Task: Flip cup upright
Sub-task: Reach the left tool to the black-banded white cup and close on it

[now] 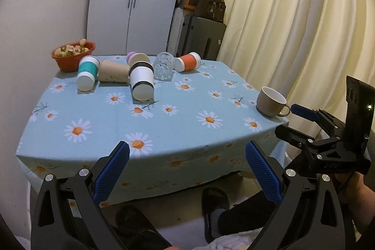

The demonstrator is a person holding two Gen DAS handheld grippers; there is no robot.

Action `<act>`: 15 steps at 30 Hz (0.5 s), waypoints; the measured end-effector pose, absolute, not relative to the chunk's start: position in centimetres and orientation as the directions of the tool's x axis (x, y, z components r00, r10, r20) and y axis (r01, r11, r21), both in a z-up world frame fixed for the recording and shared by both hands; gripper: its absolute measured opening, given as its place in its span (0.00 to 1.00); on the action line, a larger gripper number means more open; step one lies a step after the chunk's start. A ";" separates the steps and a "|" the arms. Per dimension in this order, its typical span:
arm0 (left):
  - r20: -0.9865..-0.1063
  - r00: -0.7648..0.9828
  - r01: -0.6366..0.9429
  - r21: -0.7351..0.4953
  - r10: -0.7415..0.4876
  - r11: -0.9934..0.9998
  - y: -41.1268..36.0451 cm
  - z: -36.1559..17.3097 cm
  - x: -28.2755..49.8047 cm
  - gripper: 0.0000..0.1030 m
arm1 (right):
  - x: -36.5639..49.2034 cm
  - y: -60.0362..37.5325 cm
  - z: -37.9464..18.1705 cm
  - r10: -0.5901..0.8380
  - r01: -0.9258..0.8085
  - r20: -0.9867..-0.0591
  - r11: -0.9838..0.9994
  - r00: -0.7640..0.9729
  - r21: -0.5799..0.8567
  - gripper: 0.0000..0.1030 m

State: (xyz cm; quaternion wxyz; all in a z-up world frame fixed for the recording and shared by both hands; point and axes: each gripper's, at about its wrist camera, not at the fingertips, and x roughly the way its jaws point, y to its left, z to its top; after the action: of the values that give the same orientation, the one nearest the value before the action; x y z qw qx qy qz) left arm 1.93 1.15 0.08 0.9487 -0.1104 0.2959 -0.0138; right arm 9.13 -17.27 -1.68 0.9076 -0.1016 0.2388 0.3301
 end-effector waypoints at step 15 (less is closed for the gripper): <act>-0.668 0.736 -0.155 -0.322 -0.107 0.934 7.9 2.3 13.4 0.93 | 18.2 -11.7 1.1 0.579 -0.683 -0.543 0.730 0.608 0.013 0.95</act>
State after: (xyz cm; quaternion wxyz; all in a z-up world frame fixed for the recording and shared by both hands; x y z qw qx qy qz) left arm 13.39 7.90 2.31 0.9140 -0.1812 0.3628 0.0131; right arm 18.18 -11.71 1.12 0.8914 -0.0983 0.2656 0.3539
